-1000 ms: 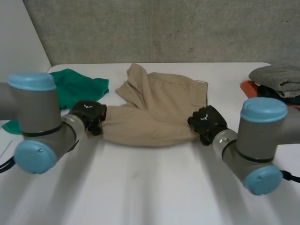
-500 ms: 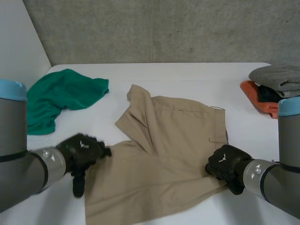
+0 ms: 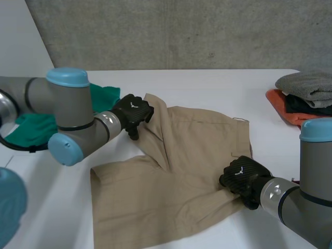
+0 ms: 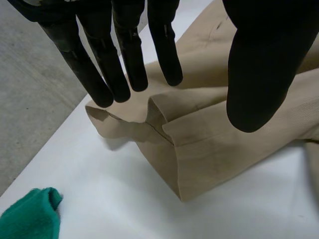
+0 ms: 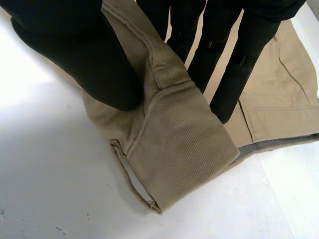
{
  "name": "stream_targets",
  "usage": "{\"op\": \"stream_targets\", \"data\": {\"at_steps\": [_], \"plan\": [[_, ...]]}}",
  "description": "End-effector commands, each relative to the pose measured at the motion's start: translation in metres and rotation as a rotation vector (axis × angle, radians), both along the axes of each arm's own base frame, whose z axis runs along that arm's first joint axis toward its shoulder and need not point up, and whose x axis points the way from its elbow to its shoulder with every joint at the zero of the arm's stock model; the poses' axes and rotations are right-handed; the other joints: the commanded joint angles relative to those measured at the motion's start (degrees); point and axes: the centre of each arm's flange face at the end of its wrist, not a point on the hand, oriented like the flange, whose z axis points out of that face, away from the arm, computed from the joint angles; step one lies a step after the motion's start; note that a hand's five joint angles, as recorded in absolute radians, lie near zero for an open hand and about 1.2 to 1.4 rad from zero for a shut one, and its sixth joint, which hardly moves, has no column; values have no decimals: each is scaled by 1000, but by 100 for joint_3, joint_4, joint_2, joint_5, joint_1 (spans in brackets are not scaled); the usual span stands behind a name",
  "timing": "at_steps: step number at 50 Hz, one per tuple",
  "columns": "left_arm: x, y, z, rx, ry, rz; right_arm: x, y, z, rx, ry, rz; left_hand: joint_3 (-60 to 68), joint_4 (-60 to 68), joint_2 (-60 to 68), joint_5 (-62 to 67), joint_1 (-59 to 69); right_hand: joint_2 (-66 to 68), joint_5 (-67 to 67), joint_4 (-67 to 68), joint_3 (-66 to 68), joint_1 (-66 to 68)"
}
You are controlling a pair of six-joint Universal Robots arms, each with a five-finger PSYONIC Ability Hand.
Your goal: Fold the laundry.
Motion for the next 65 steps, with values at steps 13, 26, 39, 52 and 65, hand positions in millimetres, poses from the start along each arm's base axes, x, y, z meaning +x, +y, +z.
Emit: {"op": "stream_targets", "data": {"at_steps": [13,26,39,52,65], "plan": [[-11,-20,-28,16,-62,41,-4,-1,-5,3,4,-13,2206,2181,2203,2204,2161,1311,1151,1137,1173,1527],[-12,-17,-29,-21,-123,42,-5,-3,-4,-3,2,-18,4389,4363,4385,4386,4344,1311,1151,1137,1173,1527],[38,0,1,-54,-365,237,-1,3,-2,-3,0,-4,4389,4363,4385,4386,4344,1311,1151,1137,1173,1527],[48,-5,16,-62,-396,355,11,8,14,-43,-65,1,443,418,440,441,398,1311,1151,1137,1173,1527],[79,59,79,72,-138,346,21,-21,32,-98,-259,-76,-960,-985,-963,-962,-1005,1311,1151,1137,1173,1527]]}}
